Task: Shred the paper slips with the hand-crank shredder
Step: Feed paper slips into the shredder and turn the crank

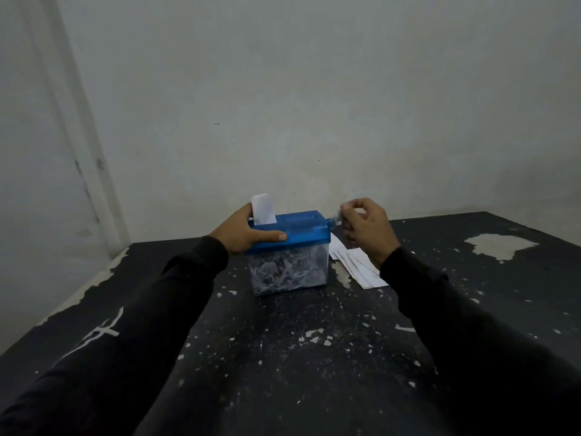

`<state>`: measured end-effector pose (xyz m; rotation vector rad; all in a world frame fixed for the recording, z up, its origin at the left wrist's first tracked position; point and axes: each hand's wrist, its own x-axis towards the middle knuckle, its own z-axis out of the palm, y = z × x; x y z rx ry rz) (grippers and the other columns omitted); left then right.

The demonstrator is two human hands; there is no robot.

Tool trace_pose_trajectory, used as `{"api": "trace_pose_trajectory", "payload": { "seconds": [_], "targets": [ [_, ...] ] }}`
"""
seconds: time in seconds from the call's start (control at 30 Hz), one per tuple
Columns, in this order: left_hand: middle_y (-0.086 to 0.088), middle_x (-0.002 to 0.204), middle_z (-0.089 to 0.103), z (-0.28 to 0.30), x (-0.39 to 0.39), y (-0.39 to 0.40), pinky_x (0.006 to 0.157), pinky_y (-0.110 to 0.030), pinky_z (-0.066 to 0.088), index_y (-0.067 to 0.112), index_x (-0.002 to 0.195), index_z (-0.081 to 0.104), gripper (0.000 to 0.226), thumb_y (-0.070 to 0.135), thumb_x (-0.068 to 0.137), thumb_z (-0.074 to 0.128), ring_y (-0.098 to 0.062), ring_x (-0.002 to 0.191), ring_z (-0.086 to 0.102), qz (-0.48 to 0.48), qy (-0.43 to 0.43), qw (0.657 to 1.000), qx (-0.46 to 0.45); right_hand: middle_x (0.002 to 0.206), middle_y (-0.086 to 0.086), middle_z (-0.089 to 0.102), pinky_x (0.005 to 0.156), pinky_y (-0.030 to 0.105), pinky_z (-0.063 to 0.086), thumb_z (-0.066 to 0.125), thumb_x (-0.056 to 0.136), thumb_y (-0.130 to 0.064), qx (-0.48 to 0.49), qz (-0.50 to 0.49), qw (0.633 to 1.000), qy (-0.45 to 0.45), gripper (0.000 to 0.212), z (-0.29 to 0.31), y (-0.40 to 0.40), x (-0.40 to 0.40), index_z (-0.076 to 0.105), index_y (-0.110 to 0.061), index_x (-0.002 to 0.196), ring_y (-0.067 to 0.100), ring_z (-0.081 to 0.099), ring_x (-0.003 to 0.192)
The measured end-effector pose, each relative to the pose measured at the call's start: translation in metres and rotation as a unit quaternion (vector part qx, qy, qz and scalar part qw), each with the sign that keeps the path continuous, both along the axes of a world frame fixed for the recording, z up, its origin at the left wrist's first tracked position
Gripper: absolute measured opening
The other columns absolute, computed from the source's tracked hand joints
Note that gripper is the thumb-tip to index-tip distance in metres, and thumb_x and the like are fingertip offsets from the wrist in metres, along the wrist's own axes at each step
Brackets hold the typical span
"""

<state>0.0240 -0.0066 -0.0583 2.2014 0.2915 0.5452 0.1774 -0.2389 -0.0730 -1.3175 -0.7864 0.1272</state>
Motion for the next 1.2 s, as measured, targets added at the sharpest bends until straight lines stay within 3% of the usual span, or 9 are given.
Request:
{"api": "trace_pose_trajectory", "payload": {
  "seconds": [0.23, 0.3, 0.43, 0.5, 0.6, 0.73, 0.9, 1.1, 1.2],
  "targets": [
    [0.005, 0.139, 0.056, -0.002, -0.001, -0.003, 0.097, -0.032, 0.049, 0.022, 0.153, 0.041, 0.117, 0.065, 0.055, 0.089, -0.020, 0.121, 0.057, 0.004, -0.006, 1.000, -0.002, 0.047, -0.007, 0.056, 0.037, 0.018, 0.034, 0.062, 0.101, -0.028, -0.002, -0.024, 1.000, 0.012, 0.025, 0.030, 0.043, 0.029, 0.047, -0.009, 0.097, 0.007, 0.043, 0.037],
    [0.004, 0.139, 0.056, -0.001, -0.001, -0.004, 0.094, -0.030, 0.049, 0.021, 0.153, 0.041, 0.111, 0.059, 0.060, 0.088, -0.020, 0.120, 0.058, 0.004, -0.007, 1.000, -0.008, 0.057, 0.001, 0.058, 0.038, 0.020, 0.036, 0.069, 0.096, -0.035, -0.023, -0.050, 0.998, 0.028, 0.031, 0.027, 0.058, 0.041, 0.050, -0.011, 0.091, 0.013, 0.047, 0.043],
    [0.003, 0.133, 0.060, -0.001, 0.001, -0.002, 0.094, -0.033, 0.053, 0.022, 0.148, 0.046, 0.102, 0.056, 0.062, 0.089, -0.021, 0.116, 0.062, 0.010, 0.002, 1.000, -0.007, 0.073, 0.007, 0.067, 0.061, 0.037, 0.053, 0.076, 0.082, -0.055, -0.069, -0.105, 0.992, 0.028, 0.044, 0.007, 0.078, 0.067, 0.058, -0.016, 0.073, 0.024, 0.061, 0.067],
    [0.003, 0.130, 0.063, -0.001, 0.001, 0.000, 0.096, -0.037, 0.055, 0.023, 0.144, 0.049, 0.107, 0.066, 0.055, 0.090, -0.020, 0.113, 0.063, 0.015, 0.009, 1.000, -0.007, 0.077, 0.004, 0.069, 0.074, 0.042, 0.056, 0.073, 0.086, -0.053, -0.088, -0.127, 0.988, 0.013, 0.045, 0.005, 0.080, 0.072, 0.062, -0.011, 0.076, 0.023, 0.065, 0.077],
    [0.003, 0.125, 0.066, -0.001, 0.000, 0.000, 0.096, -0.040, 0.056, 0.023, 0.139, 0.054, 0.102, 0.069, 0.054, 0.088, -0.019, 0.109, 0.066, 0.014, 0.021, 1.000, -0.004, 0.086, 0.012, 0.071, 0.080, 0.041, 0.057, 0.069, 0.090, -0.050, -0.120, -0.145, 0.982, -0.020, 0.048, 0.006, 0.080, 0.073, 0.066, -0.002, 0.088, 0.026, 0.066, 0.082],
    [0.004, 0.122, 0.066, 0.002, 0.001, -0.006, 0.083, -0.027, 0.055, 0.021, 0.138, 0.054, 0.088, 0.056, 0.064, 0.086, -0.016, 0.105, 0.066, 0.013, 0.030, 0.999, -0.016, 0.084, 0.009, 0.068, 0.074, 0.032, 0.048, 0.068, 0.092, -0.048, -0.149, -0.143, 0.978, -0.025, 0.046, 0.010, 0.080, 0.074, 0.066, -0.001, 0.088, 0.019, 0.060, 0.074],
    [0.007, 0.115, 0.067, -0.003, 0.000, -0.014, 0.071, -0.018, 0.051, 0.024, 0.126, 0.059, 0.063, 0.051, 0.074, 0.082, -0.011, 0.099, 0.065, 0.033, 0.002, 0.999, -0.025, 0.066, 0.010, 0.049, 0.056, 0.034, 0.040, 0.063, 0.098, -0.033, -0.234, -0.095, 0.968, -0.002, 0.039, -0.032, 0.072, 0.069, 0.054, -0.010, 0.067, 0.022, 0.044, 0.060],
    [0.005, 0.108, 0.071, 0.004, -0.001, -0.009, 0.075, -0.024, 0.054, 0.028, 0.111, 0.066, 0.050, 0.052, 0.071, 0.085, -0.014, 0.095, 0.068, 0.031, 0.036, 0.999, -0.022, 0.052, -0.002, 0.046, 0.049, 0.025, 0.033, 0.052, 0.104, -0.038, -0.270, -0.109, 0.952, -0.089, 0.055, -0.059, 0.024, 0.032, 0.046, -0.017, 0.054, 0.010, 0.037, 0.046],
    [0.000, 0.110, 0.072, 0.005, 0.000, -0.010, 0.088, -0.035, 0.056, 0.023, 0.114, 0.068, 0.064, 0.057, 0.063, 0.086, -0.019, 0.099, 0.068, 0.030, 0.036, 0.999, -0.019, 0.051, -0.001, 0.037, 0.045, 0.019, 0.029, 0.052, 0.103, -0.037, -0.193, -0.116, 0.969, -0.102, 0.052, -0.053, 0.000, 0.012, 0.044, -0.018, 0.055, 0.008, 0.030, 0.044]
  ]
}}
